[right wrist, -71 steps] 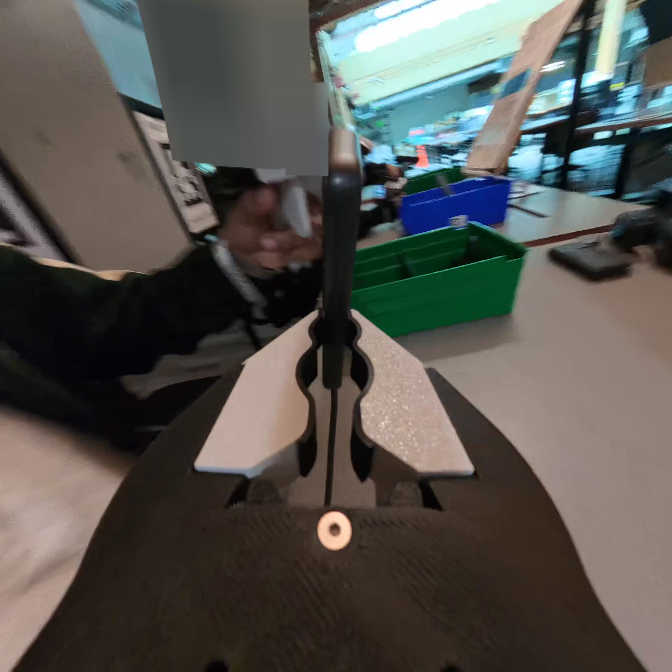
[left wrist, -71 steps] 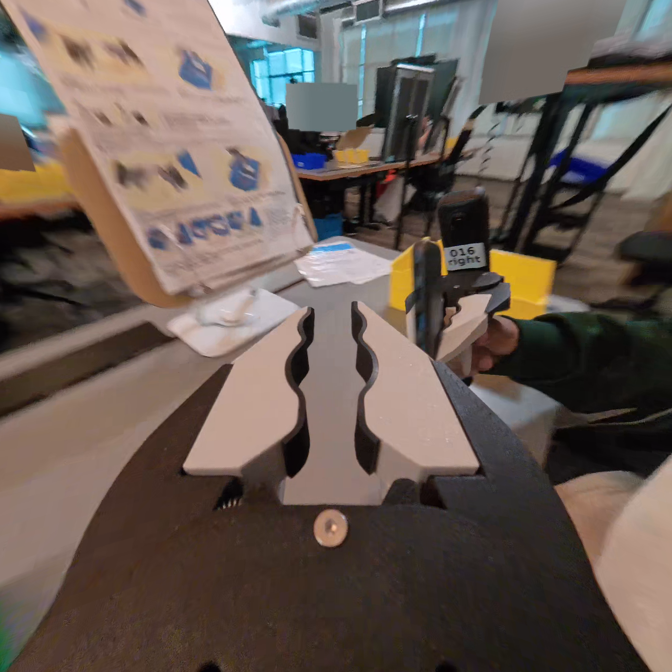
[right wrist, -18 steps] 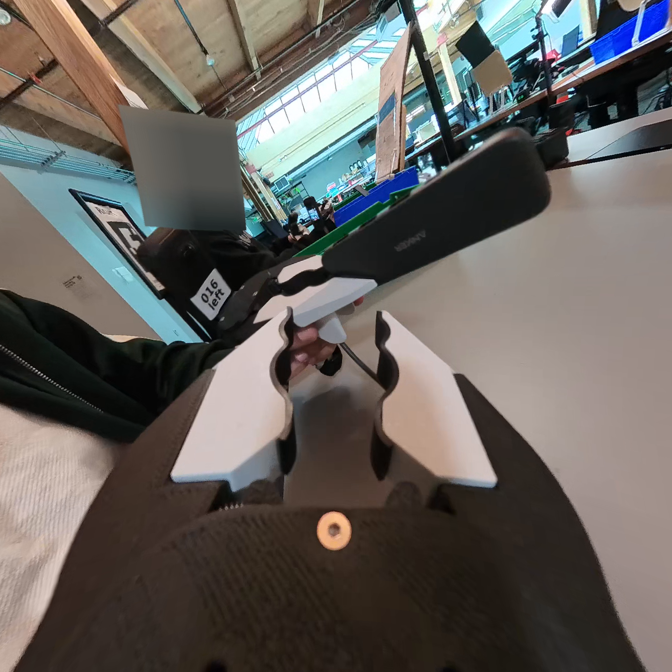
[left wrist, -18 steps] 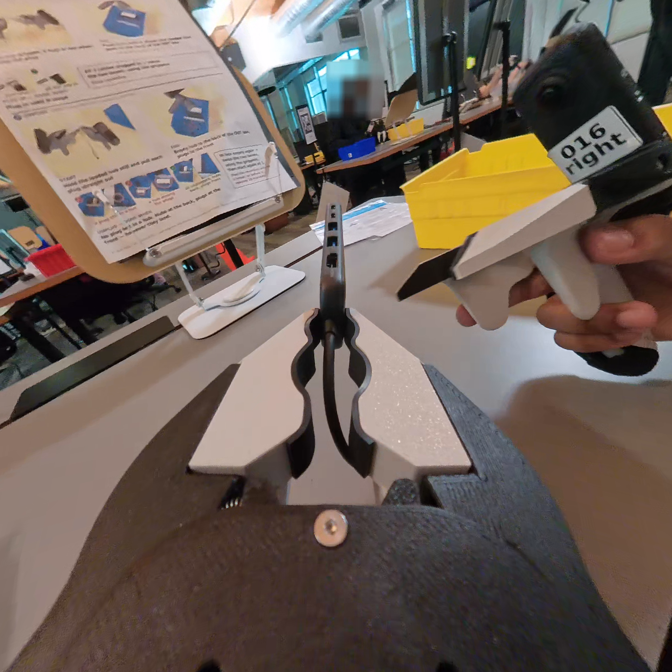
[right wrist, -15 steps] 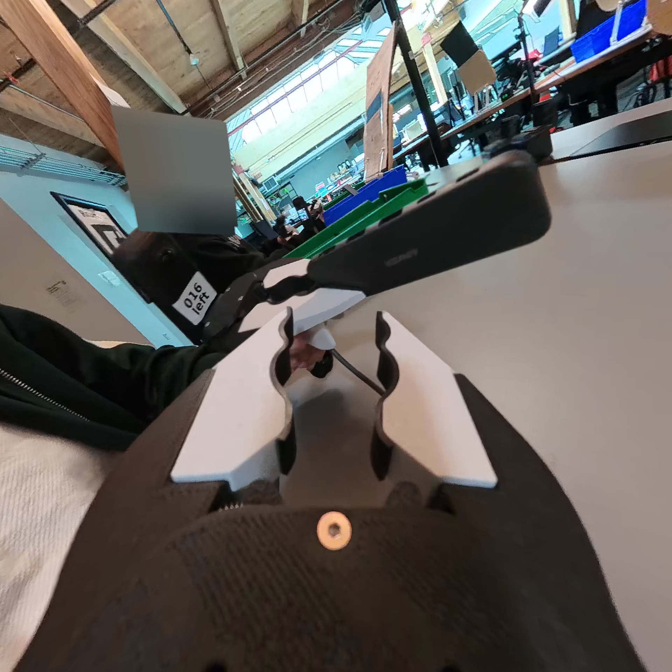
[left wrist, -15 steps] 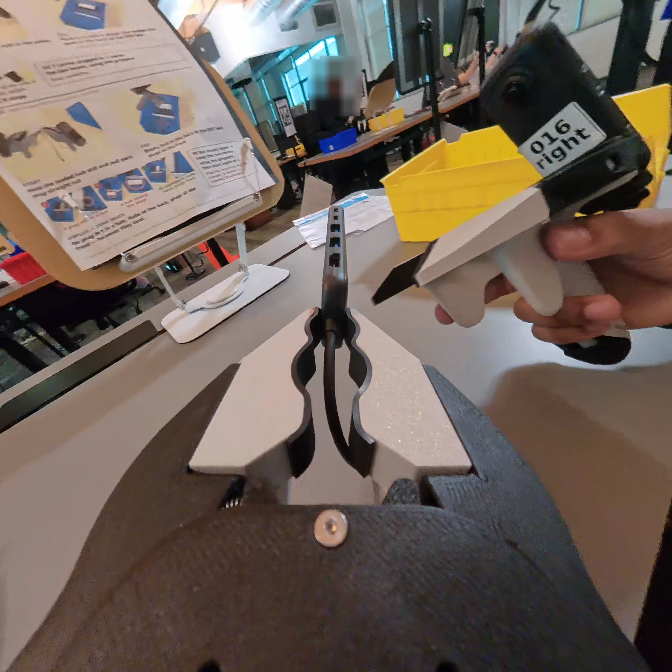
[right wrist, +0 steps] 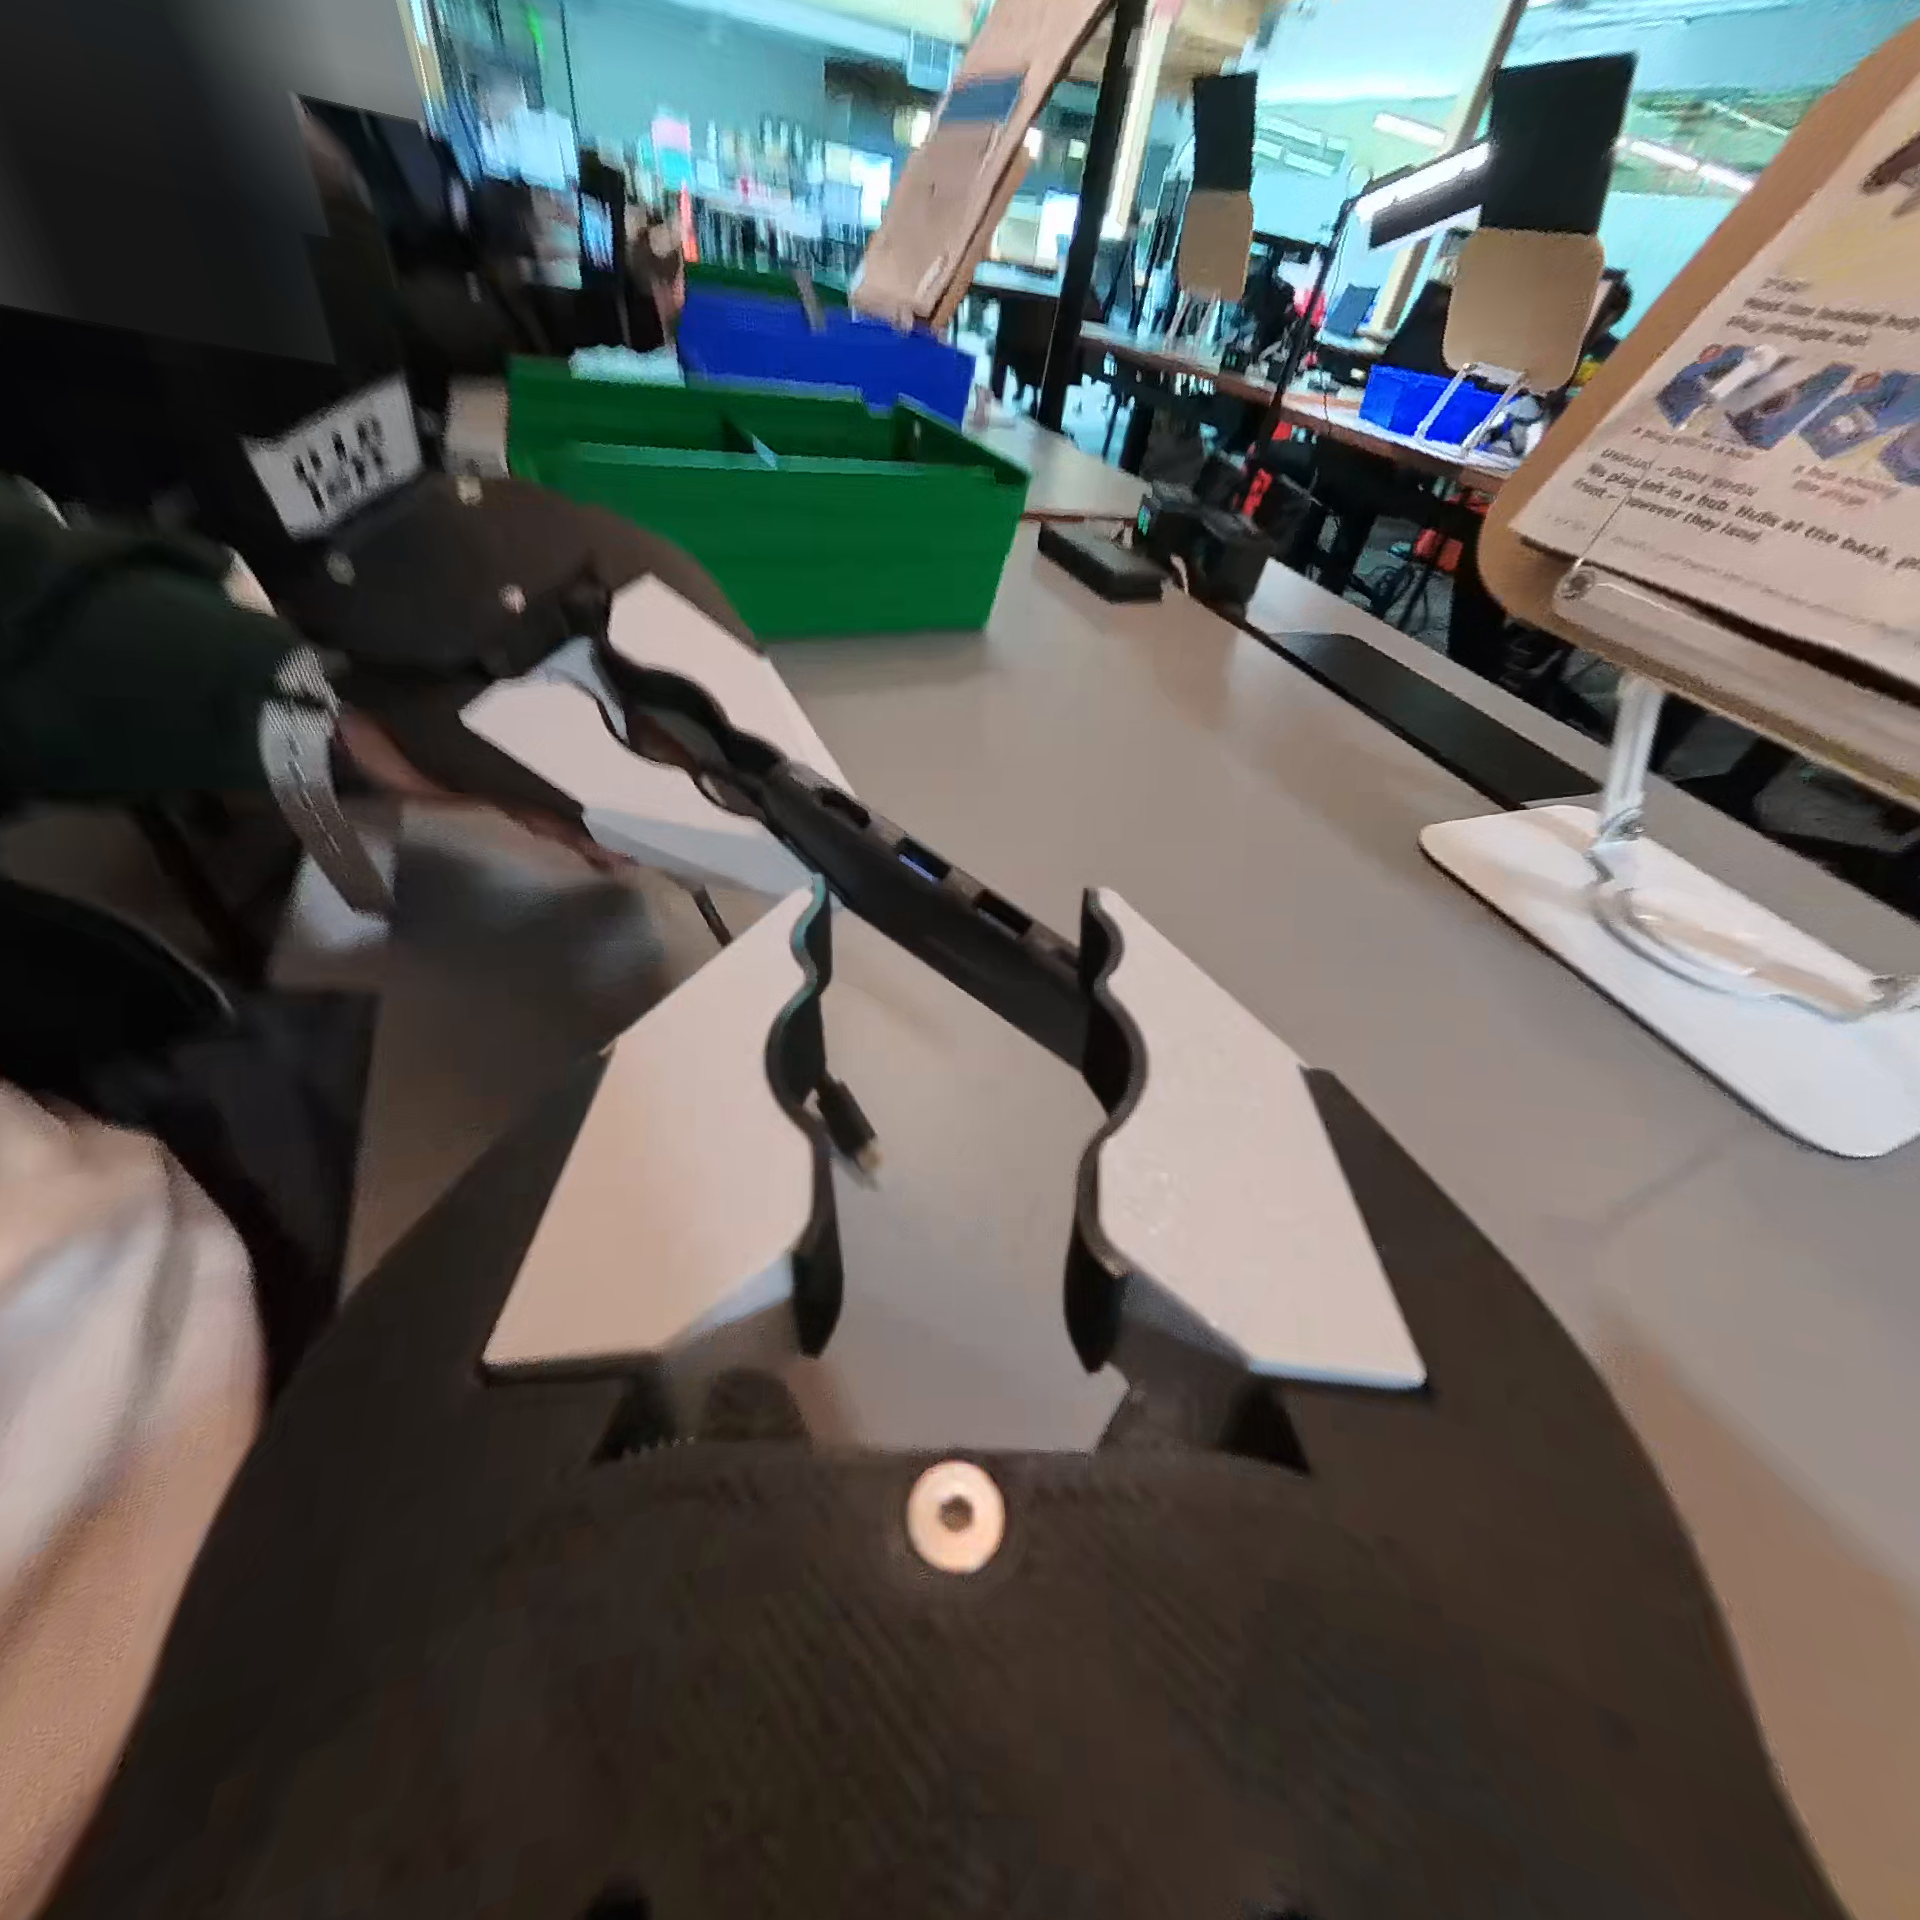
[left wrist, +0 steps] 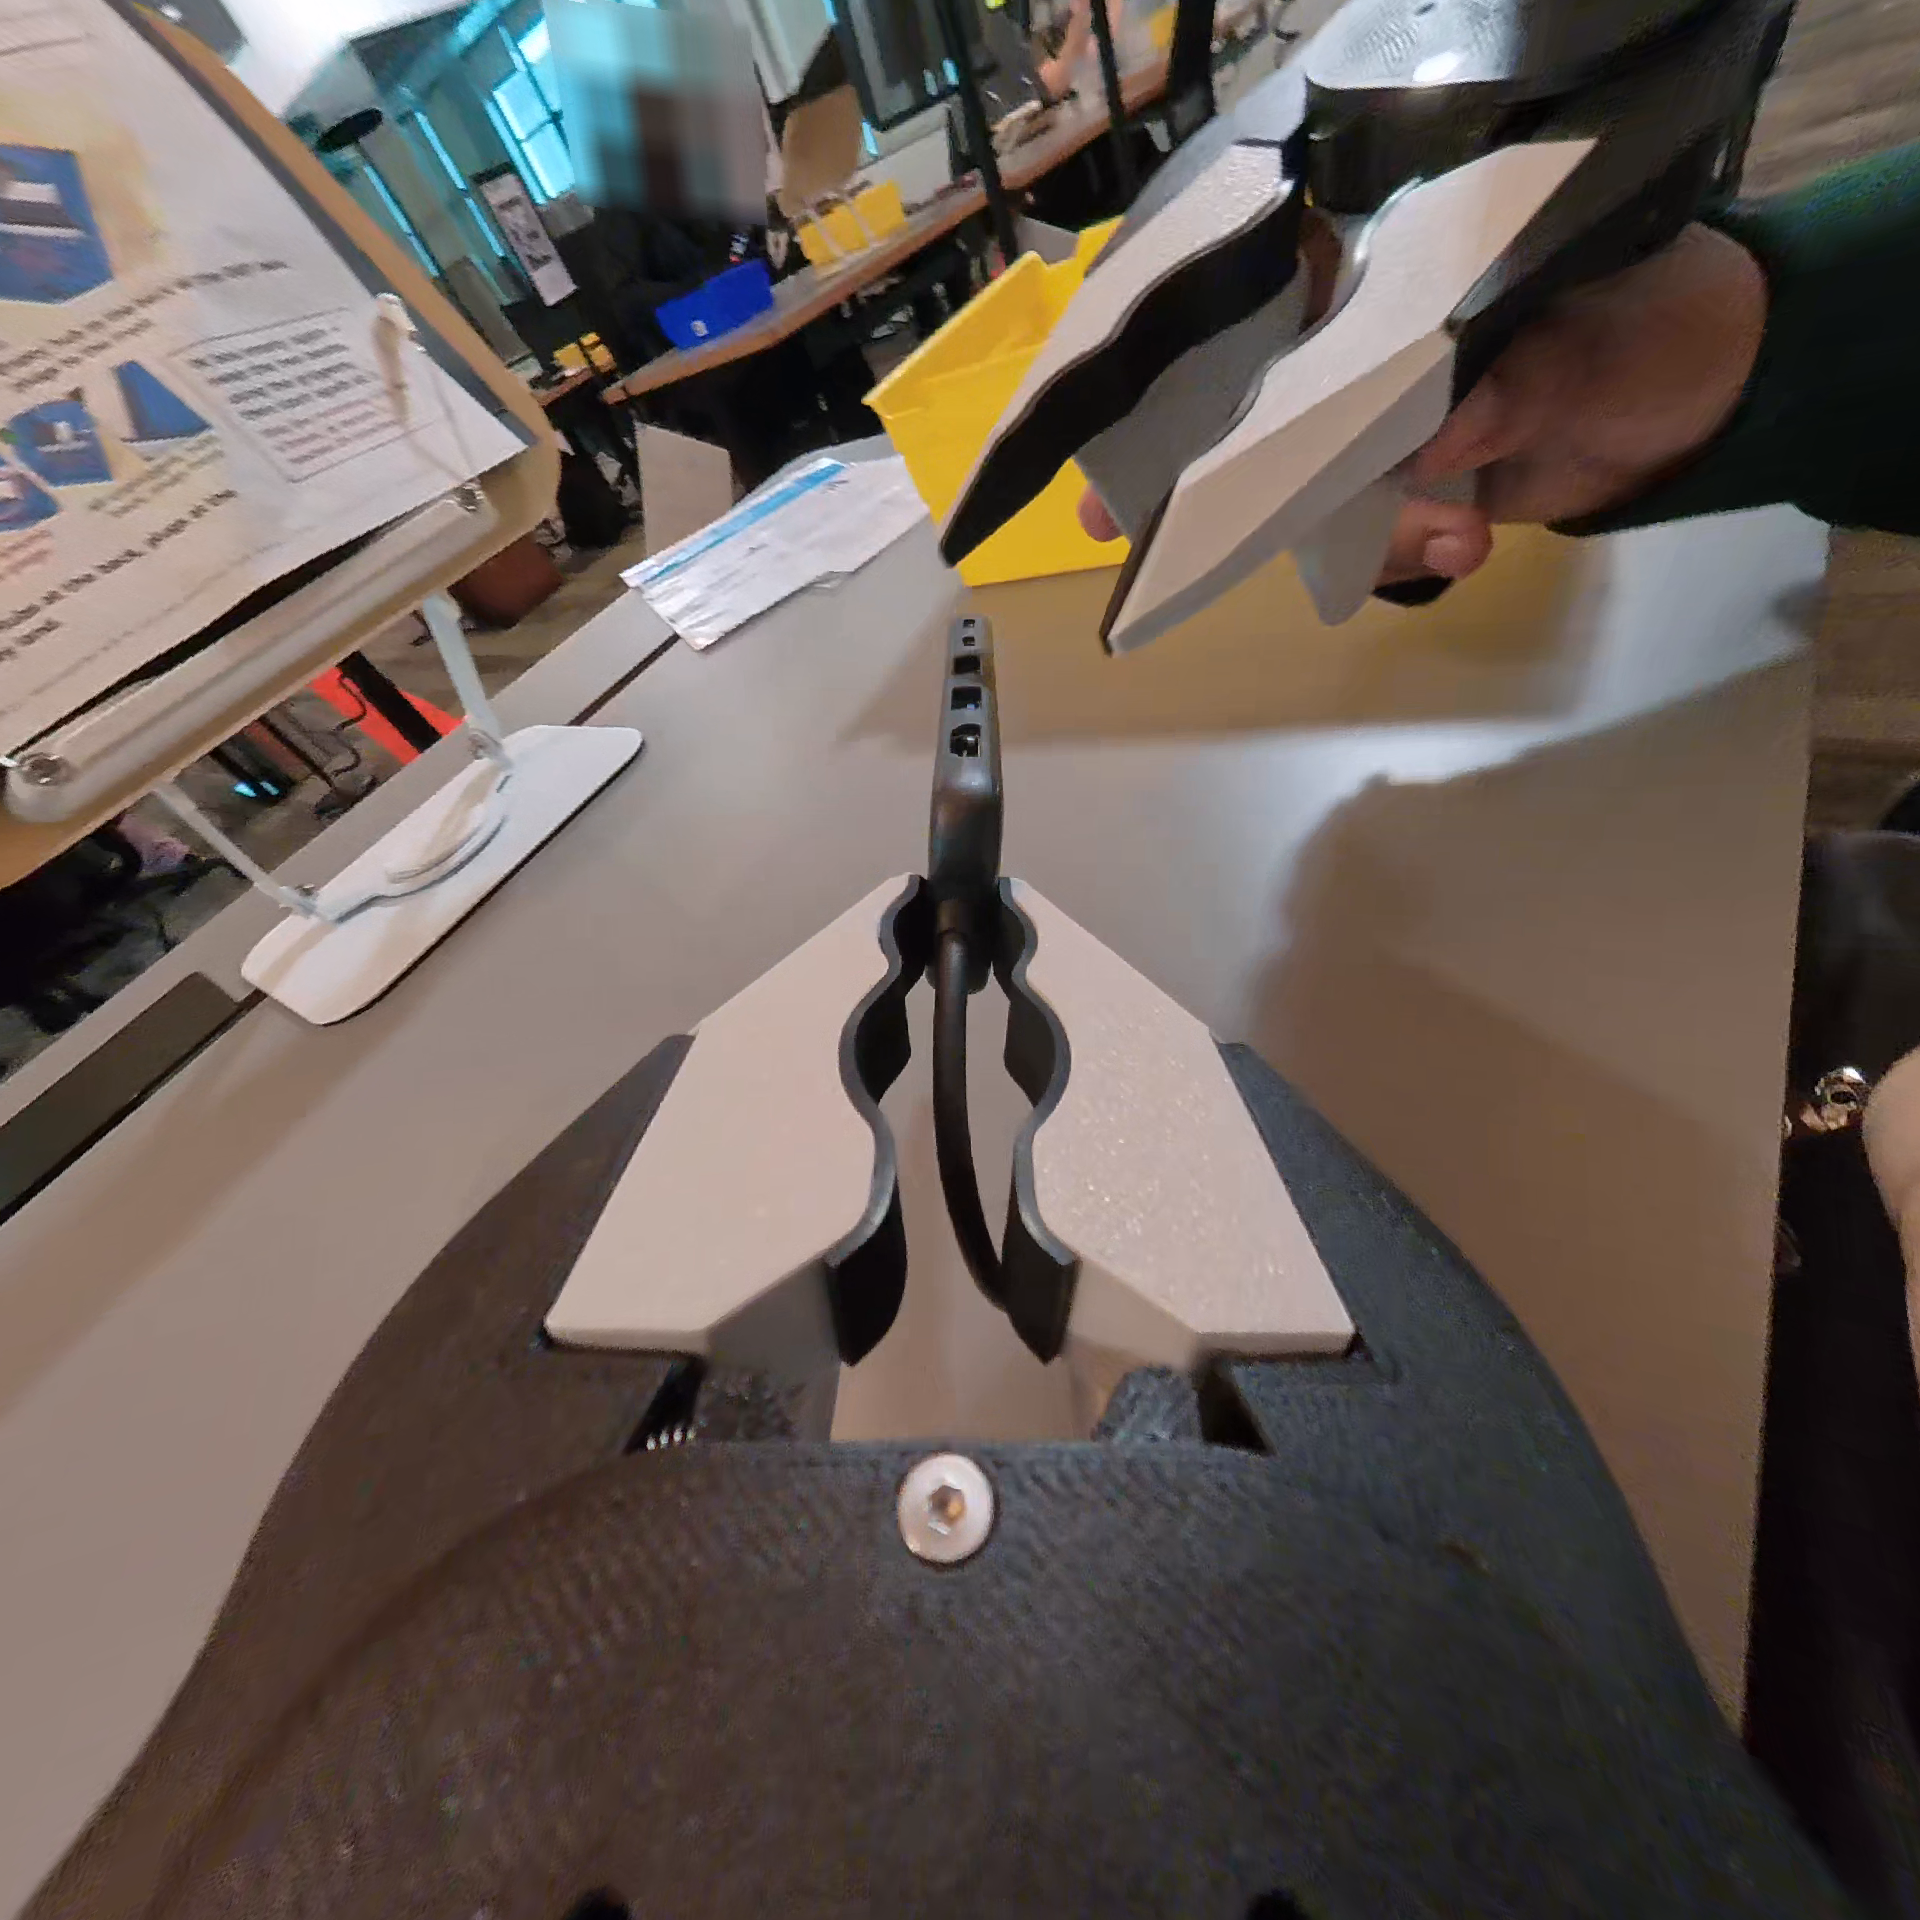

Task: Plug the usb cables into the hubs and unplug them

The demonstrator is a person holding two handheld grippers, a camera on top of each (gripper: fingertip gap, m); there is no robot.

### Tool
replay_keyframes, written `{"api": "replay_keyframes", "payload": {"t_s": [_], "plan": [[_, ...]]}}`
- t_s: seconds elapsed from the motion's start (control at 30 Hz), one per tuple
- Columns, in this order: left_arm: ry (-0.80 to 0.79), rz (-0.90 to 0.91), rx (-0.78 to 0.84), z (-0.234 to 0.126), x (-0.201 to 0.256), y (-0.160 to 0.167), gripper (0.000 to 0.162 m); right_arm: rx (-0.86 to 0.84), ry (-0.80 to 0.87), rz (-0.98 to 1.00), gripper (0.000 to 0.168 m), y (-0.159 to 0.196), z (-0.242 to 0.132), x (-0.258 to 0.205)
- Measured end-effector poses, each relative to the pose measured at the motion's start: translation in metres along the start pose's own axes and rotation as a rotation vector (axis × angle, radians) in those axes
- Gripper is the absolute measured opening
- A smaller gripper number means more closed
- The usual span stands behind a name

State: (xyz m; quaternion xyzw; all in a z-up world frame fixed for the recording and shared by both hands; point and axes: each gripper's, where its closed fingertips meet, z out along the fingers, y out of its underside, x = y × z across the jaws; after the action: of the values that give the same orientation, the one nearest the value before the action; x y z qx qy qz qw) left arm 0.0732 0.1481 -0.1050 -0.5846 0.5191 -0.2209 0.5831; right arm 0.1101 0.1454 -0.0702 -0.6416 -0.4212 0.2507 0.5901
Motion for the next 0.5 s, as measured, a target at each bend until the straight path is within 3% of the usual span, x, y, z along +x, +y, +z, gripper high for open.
{"api": "replay_keyframes", "payload": {"t_s": [0.23, 0.37, 0.5], "plan": [[0.104, 0.121, -0.055, 0.002, 0.022, 0.009, 0.009, -0.195, -0.001, -0.276, 0.046, 0.035, 0.012, -0.014], [0.107, 0.141, -0.063, 0.003, 0.025, 0.011, 0.011, -0.283, 0.002, -0.407, 0.024, 0.05, 0.017, -0.021], [0.025, 0.163, -0.044, 0.004, 0.016, 0.01, 0.026, -0.337, -0.002, -0.32, 0.014, 0.053, 0.018, -0.018]]}}
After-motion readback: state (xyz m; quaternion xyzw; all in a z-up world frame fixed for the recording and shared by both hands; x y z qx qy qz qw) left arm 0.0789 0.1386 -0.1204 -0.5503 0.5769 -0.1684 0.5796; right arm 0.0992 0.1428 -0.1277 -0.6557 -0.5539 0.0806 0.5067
